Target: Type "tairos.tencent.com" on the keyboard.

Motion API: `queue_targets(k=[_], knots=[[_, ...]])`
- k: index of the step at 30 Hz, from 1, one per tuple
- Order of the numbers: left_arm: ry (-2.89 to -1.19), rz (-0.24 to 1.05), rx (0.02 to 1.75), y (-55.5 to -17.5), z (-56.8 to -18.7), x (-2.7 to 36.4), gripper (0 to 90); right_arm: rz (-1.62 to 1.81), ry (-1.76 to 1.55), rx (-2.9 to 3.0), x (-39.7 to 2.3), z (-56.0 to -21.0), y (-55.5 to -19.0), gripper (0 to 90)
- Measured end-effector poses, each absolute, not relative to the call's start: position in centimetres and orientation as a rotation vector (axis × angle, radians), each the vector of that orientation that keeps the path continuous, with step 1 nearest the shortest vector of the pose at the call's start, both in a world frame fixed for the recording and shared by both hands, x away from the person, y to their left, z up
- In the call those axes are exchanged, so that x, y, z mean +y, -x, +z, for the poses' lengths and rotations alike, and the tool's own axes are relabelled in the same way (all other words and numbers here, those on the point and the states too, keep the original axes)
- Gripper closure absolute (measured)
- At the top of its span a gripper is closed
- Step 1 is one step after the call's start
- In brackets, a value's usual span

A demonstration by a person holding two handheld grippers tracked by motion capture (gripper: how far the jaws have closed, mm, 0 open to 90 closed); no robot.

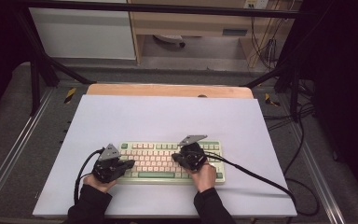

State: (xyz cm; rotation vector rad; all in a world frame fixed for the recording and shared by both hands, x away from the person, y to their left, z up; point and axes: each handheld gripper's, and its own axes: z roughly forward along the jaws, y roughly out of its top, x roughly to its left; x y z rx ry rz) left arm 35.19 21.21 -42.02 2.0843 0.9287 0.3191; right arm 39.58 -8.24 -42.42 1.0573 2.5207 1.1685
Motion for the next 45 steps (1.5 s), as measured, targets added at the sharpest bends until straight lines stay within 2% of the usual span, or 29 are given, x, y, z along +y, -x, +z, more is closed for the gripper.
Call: queue_targets(k=[15,27,45], knots=[[-2.081,0.322,0.927,-35.2,-41.9,21.3,89.7,1.144,-1.04,2.534,-8.2,-42.6,-39.6,90.0],[-2.077,0.326,0.927,-35.2,-41.8,21.3,89.7,1.183,-1.05,2.519,-8.9,-41.2,-38.8,90.0],[-2.068,0.338,0.935,-35.3,-41.5,21.1,89.7,1.192,-1.018,2.517,-11.3,-40.3,-37.2,90.0]])
